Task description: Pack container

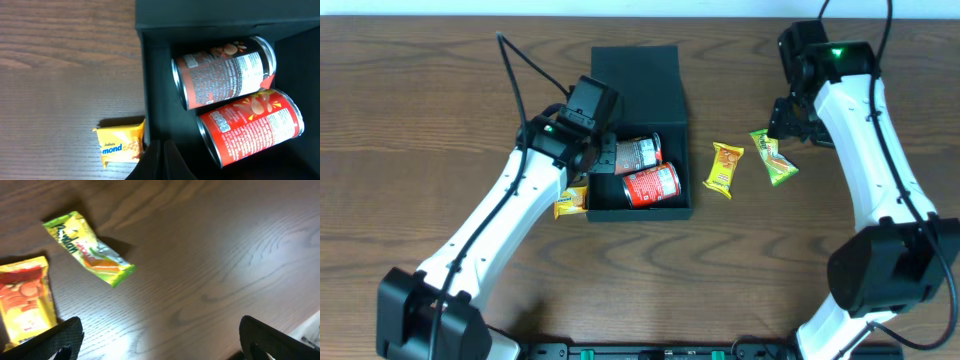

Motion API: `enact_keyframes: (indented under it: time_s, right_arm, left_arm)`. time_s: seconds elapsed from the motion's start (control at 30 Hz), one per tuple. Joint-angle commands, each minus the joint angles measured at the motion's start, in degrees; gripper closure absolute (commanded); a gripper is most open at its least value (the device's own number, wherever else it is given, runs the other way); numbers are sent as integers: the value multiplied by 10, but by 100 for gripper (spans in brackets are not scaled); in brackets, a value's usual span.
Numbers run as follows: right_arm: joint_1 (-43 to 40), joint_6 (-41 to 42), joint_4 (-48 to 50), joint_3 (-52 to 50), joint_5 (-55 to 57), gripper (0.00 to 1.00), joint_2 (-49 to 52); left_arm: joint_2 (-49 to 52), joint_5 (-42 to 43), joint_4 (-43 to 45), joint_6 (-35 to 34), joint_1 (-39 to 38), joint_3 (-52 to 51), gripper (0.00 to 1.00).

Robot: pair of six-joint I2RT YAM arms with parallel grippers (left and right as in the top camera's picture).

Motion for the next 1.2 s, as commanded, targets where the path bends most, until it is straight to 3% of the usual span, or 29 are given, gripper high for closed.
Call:
enact_keyframes:
  time_s: [0.0, 0.73, 1.17]
  right_arm:
    - [-2, -4, -5, 9, 5, 1, -10]
    - [-2, -14, -6, 9, -25, 3, -10]
    - [0, -17, -6, 9, -36, 6, -10]
  left_arm:
    - [37, 21, 6, 0, 0, 3, 94]
    - [144, 14, 77, 0, -1, 2, 94]
    - [151, -11, 117, 2, -1, 2, 74]
